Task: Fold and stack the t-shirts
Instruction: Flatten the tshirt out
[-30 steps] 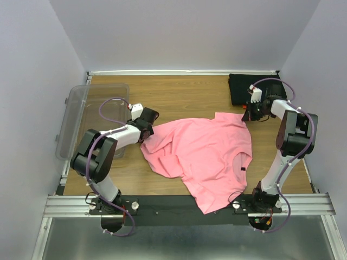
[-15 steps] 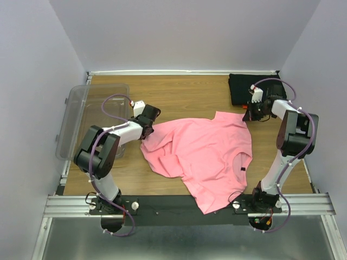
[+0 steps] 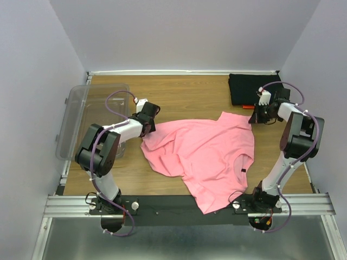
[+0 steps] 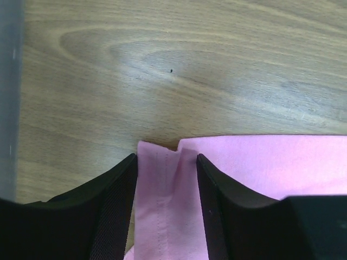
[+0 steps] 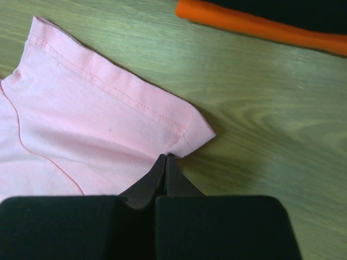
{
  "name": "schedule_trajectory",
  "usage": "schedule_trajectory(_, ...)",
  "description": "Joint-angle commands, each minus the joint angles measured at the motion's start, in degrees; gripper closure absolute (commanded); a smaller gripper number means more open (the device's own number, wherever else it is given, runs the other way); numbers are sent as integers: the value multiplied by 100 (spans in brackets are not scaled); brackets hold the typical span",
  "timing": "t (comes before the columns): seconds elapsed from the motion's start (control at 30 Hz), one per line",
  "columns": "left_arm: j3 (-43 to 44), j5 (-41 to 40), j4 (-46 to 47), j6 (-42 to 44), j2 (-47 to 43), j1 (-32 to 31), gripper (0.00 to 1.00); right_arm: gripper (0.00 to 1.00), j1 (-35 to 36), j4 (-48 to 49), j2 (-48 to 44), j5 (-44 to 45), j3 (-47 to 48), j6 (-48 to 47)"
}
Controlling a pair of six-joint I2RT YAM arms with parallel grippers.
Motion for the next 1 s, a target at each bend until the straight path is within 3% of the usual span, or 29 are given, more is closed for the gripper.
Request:
schedule_trajectory(0.0, 43, 355, 79, 290, 54, 74, 43, 99, -181, 126, -239, -20, -123, -3)
schedule_trajectory(0.23, 96, 952, 316, 747, -34, 118, 36, 100, -401, 205, -248, -55, -281, -38)
schedule_trajectory(0.97, 342, 1639, 439, 950, -69, 575, 41, 99, -814, 284, -204, -230, -448, -152)
